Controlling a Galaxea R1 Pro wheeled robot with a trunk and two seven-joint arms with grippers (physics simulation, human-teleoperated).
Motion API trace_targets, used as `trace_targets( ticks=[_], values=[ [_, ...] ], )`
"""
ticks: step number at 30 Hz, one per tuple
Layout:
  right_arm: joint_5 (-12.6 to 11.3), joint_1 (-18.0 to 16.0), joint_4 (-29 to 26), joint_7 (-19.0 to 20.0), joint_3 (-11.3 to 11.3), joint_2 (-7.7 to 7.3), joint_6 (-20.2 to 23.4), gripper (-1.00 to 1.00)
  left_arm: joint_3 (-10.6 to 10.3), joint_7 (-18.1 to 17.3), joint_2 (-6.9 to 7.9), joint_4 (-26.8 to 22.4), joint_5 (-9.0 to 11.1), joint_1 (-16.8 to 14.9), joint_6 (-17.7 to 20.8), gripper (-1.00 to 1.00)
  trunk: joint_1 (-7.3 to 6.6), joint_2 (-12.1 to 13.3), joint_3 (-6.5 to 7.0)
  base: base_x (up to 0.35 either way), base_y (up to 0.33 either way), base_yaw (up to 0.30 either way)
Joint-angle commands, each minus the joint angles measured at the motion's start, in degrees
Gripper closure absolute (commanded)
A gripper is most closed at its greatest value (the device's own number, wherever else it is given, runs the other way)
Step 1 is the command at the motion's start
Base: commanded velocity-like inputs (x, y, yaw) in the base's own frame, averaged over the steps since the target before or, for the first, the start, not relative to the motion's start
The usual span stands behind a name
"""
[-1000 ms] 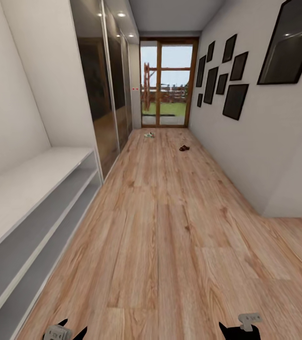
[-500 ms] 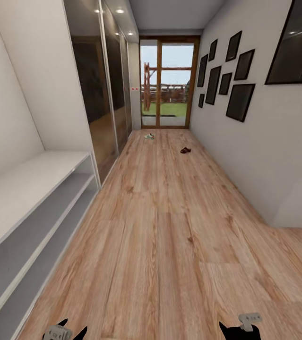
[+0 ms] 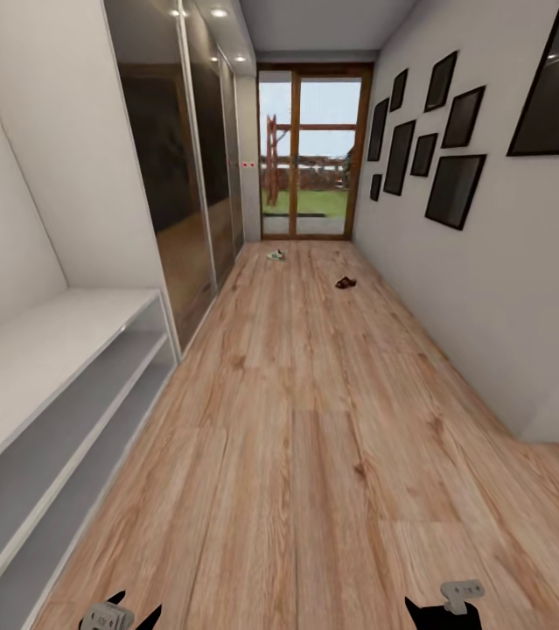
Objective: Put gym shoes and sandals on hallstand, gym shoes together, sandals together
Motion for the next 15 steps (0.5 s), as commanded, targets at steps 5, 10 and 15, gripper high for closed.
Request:
trace_targets(
  ticks=[5, 10, 15],
  values=[
    [0.45, -0.04, 0.04, 0.26, -0.50, 0.01, -0.15, -1.00, 0.11, -0.47, -0.01, 0.06, 0.36, -0.04, 0.07, -1.00, 0.02, -0.02, -0.05, 0.337, 0.000, 0.000],
    [0.45, -0.04, 0.04, 0.26, -0.50, 0.02, -0.14, -1.00, 0.11, -0.46, -0.01, 0.06, 0.36, -0.04, 0.07, -1.00, 0.02, -0.02, -0.05, 0.337, 0.000, 0.000],
    [0.44, -0.04, 0.04, 0.26, -0.50, 0.01, -0.14, -1.00, 0.11, -0.47, -0.01, 0.06, 0.36, -0.04, 0.07, -1.00, 0.02, -0.02, -0.05, 0.337, 0.000, 0.000]
  ],
)
